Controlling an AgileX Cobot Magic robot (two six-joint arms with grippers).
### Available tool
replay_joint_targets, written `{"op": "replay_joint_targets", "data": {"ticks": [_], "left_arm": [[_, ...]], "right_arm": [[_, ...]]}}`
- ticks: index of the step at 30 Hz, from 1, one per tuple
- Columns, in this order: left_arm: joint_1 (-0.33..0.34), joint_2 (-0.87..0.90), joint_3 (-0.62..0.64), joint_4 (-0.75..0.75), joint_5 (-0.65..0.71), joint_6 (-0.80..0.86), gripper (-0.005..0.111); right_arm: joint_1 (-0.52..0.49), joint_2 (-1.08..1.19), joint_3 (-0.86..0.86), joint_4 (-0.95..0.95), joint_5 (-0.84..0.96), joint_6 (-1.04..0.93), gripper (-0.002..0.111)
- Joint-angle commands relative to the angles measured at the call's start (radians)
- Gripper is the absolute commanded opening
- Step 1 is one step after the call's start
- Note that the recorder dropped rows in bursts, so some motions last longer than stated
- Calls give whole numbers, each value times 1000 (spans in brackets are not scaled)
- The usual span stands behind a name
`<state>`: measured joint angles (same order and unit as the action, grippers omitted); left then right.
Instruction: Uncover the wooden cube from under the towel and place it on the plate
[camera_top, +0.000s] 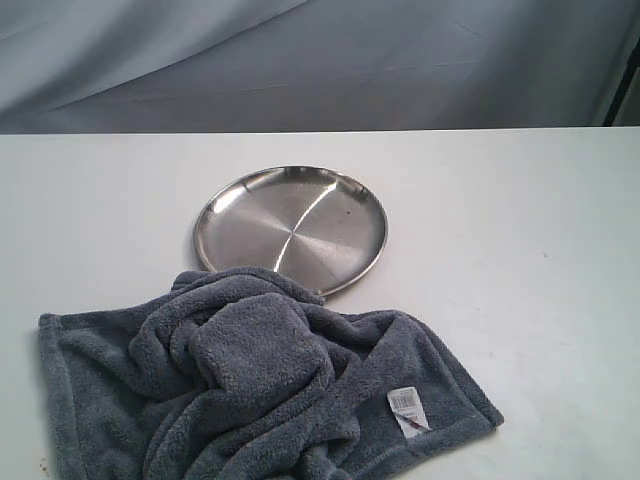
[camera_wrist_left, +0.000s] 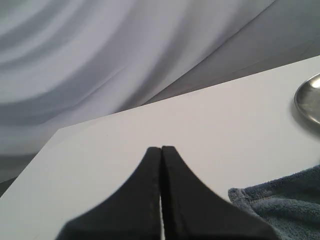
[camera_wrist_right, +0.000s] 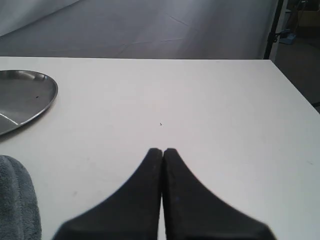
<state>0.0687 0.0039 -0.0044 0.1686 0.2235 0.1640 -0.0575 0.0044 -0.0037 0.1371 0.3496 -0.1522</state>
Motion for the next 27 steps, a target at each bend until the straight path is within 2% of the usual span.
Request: {"op": "replay_joint_targets", "data": {"ticks": [1,14,21,25,27], "left_arm": [[2,-4,4,-1,-10,-3,0],[2,-4,4,0,-10,-1,0],[2,-4,4,191,-84,9,0],[2,-4,4,184,-95,4,0],[2,-4,4,54,-95,-79,0]], "right_arm": [[-2,-4,4,7,0,3,0],[-2,-4,4,7,0,3,0],[-2,-4,4,7,0,3,0],[-2,-4,4,7,0,3,0],[-2,-4,4,7,0,3,0]]}}
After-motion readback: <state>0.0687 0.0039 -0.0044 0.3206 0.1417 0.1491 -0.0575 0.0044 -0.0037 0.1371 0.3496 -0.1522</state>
